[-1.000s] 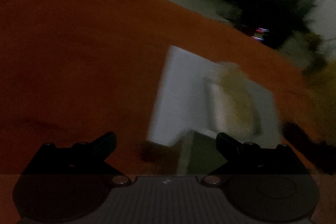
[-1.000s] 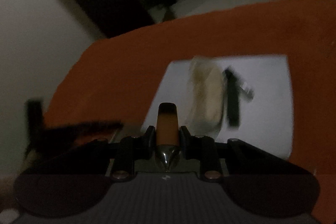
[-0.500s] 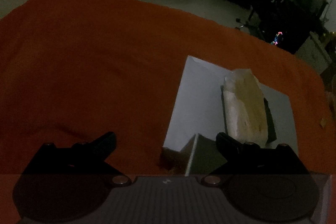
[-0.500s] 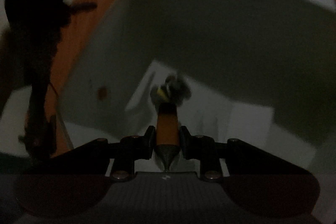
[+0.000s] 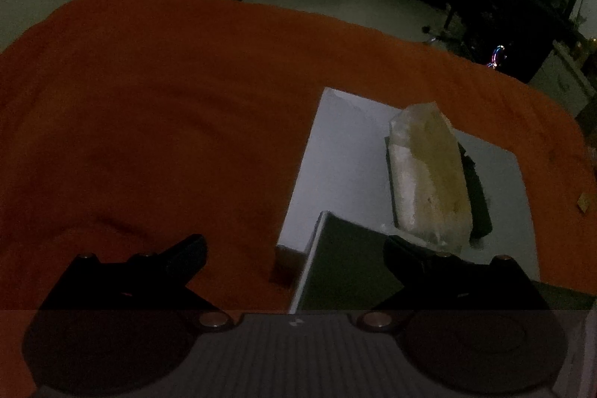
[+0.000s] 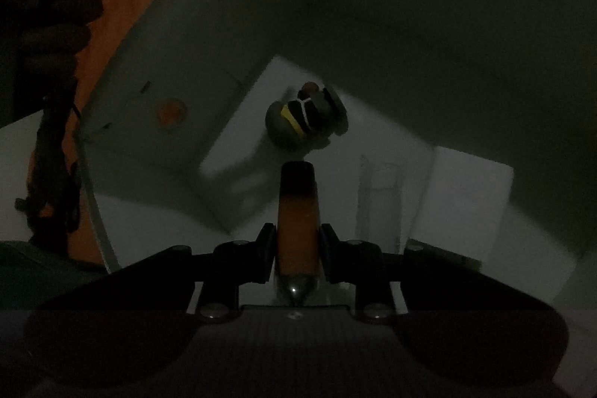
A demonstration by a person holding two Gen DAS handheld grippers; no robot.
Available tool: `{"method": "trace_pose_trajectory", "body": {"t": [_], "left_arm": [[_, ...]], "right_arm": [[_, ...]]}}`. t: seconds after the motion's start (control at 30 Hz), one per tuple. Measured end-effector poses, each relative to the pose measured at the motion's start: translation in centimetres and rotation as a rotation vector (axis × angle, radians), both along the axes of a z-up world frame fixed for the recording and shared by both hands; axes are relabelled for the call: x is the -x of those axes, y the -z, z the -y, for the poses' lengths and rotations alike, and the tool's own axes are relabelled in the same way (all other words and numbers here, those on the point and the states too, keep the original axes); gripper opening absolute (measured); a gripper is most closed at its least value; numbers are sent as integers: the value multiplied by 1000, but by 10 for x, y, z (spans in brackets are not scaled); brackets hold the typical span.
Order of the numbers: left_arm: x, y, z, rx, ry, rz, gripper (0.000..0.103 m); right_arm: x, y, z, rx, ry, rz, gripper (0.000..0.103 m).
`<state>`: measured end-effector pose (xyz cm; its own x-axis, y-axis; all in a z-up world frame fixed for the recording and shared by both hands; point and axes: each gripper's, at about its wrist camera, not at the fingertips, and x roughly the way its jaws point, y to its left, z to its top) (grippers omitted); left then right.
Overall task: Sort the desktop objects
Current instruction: 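Carry the amber vial into the box and open the right tool, then move the right tool back to the sheet and grasp the crumpled plastic bag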
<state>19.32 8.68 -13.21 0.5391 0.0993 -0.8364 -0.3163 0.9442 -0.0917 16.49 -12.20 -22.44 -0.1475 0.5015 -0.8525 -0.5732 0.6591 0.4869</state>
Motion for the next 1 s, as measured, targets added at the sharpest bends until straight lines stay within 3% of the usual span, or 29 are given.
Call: {"method": "trace_pose_trajectory", "body": {"t": [0.3,0.37,0.4,0.43,0.63,0.77,1.0], "left_arm": [[7,2,3,27,-9,-24,102],[8,3,6,26,-1,-27,102],[8,4,7,30,1,-33,102],[8,5,7,34,3,-39,102],[16,5,14,52,23,-57,102],[17,1,21,58,49,-58,102],[8,-9,18,56,46,-44,102]], "right_arm": [[-3,4,6,9,20,-23,31],[-6,3,9,14,49,-20,38],[-8,3,11,14,61,-30,50],[-9,4,12,13,73,-39,54],[-11,4,18,10,98,-57,54],[-10,-4,18,8,111,-13,54],[-30,-50,23,-72,151,71,54]]}}
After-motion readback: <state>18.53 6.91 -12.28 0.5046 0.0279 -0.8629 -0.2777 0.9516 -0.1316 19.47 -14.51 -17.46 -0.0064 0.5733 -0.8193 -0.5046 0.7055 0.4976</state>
